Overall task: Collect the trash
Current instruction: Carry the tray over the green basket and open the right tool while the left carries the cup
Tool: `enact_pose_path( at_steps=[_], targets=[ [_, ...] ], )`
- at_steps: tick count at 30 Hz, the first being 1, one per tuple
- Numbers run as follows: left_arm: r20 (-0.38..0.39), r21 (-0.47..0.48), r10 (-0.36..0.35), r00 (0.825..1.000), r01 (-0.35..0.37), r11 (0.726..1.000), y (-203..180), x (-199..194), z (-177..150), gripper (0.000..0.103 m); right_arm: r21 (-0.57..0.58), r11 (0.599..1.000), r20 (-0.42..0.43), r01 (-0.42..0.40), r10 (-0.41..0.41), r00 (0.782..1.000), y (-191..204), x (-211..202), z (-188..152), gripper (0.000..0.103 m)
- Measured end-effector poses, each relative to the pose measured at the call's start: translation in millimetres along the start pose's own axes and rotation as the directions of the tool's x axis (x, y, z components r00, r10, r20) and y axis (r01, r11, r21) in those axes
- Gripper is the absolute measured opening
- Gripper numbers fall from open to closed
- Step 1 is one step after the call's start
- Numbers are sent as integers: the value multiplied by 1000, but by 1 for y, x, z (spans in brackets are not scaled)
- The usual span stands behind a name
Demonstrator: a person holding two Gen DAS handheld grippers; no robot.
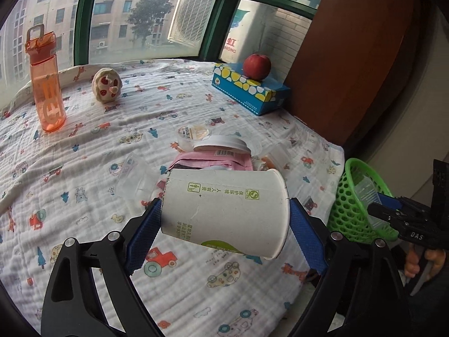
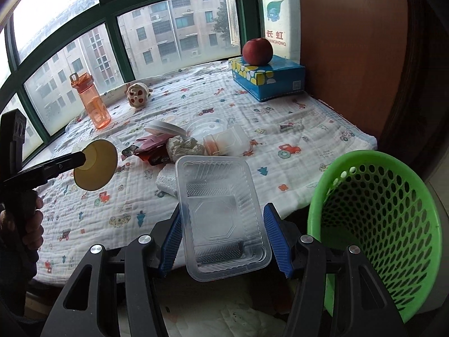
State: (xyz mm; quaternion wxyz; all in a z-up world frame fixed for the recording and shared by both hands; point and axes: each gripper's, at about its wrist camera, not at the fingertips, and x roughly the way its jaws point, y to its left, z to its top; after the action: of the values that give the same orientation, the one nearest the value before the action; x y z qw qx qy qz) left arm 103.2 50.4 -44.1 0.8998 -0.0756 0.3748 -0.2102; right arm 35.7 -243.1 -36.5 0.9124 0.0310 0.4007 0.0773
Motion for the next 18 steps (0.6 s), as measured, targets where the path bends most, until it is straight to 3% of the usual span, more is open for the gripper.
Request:
enact_pose_path(
  at_steps=[9, 18],
  targets=[
    [2, 77, -100, 995, 99, 992, -73, 14, 24, 86, 104, 985, 4, 136, -137, 991, -65, -18, -13, 55],
    [-26, 177, -174, 984, 176, 968, -147, 37, 40, 86, 180, 960, -35, 216, -213, 976, -121, -21, -30, 55]
  ],
)
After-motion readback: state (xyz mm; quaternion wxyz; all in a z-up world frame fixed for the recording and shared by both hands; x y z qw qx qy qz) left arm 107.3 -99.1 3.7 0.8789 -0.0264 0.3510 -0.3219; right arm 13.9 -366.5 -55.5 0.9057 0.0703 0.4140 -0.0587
